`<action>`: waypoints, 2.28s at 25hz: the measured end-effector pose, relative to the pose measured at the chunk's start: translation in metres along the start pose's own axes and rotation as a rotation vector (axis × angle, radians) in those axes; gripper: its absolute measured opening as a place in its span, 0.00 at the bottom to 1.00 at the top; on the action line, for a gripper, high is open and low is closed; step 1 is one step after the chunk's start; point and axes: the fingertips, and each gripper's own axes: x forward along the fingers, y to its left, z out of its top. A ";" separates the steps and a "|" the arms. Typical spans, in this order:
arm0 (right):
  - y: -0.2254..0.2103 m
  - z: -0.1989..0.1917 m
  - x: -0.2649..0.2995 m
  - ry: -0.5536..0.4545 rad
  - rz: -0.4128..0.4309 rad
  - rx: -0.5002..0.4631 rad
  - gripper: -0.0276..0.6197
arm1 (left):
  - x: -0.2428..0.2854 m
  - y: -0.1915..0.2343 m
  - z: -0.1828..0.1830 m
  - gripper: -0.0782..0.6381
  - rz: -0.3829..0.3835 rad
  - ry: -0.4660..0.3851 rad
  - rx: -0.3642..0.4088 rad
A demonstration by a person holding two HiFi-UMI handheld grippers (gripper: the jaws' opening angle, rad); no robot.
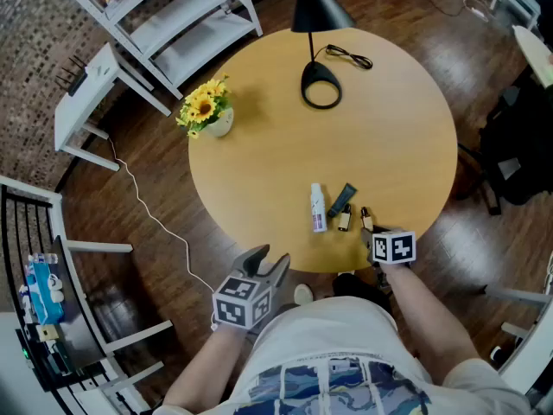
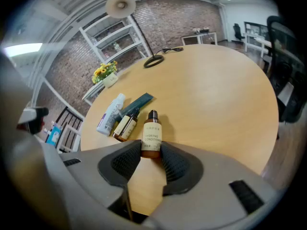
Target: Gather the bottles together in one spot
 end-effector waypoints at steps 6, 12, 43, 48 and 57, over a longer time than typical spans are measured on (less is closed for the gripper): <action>-0.013 0.017 -0.019 -0.005 0.056 -0.128 0.26 | 0.047 -0.030 0.041 0.38 -0.046 -0.004 0.038; 0.012 0.078 -0.087 -0.231 0.197 -0.234 0.26 | 0.096 -0.084 0.095 0.37 -0.231 -0.030 -0.013; -0.040 0.137 -0.152 -0.445 0.160 -0.564 0.44 | 0.201 -0.026 0.281 0.25 0.008 -0.170 0.282; -0.079 0.129 -0.169 -0.416 0.080 -0.509 0.44 | 0.257 0.056 0.288 0.25 0.139 -0.194 0.203; -0.118 0.115 -0.176 -0.358 -0.023 -0.382 0.44 | 0.345 0.135 0.251 0.25 0.219 -0.138 0.146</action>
